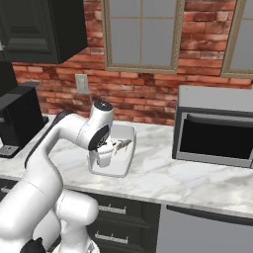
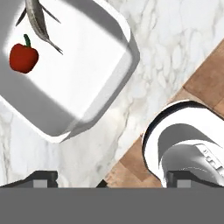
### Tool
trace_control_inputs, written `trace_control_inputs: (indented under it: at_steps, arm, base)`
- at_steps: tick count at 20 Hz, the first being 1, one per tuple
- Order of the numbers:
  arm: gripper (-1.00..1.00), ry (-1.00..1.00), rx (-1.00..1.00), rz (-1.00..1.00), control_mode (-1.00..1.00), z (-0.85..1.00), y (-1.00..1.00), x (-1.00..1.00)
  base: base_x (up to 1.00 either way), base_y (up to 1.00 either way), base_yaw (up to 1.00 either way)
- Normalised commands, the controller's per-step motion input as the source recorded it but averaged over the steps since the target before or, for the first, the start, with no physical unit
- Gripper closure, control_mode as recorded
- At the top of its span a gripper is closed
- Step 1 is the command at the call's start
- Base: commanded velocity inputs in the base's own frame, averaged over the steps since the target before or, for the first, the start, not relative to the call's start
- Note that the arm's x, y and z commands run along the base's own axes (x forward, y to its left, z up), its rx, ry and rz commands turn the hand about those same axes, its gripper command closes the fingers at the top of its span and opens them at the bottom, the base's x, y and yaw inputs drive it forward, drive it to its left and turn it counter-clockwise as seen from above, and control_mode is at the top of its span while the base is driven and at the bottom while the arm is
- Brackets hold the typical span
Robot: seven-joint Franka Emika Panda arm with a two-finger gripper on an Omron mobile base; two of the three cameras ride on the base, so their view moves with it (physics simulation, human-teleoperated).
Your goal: Place the tupperware on the top shelf of the fridge. Make space for the tupperware among the existing items by rearranging them on the shelves if needed. Close the fridge door when finished.
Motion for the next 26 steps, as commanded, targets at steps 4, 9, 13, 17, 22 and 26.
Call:
trace_control_inputs:
  at_steps: [4, 9, 13, 17, 22, 26]
  arm:
    - [-1.0, 0.15, 0.0, -0.07, -1.0, -0.32, 0.0, 0.32]
    - [-1.0, 0.13, 0.0, -0.05, -1.0, -0.42, 0.0, 0.36]
    - [-1.0, 0.03, 0.0, -0.03, -1.0, -0.51, -0.01, 0.33]
    - [-1.0, 0.0, 0.0, -0.02, -1.0, -0.51, -0.06, 0.35]
    - [-1.0, 0.02, 0.0, 0.0, -1.0, -0.46, -0.09, 0.39]
    - [-1.0, 0.0, 0.0, 0.0, -1.0, -0.5, -0.01, 0.37]
  base:
    - [0.0, 0.0, 0.0]
    - [0.0, 0.0, 0.0]
    - [0.0, 0.0, 0.0]
    - [0.0, 0.0, 0.0]
    - [0.0, 0.0, 0.0]
    - [0.0, 0.0, 0.0]
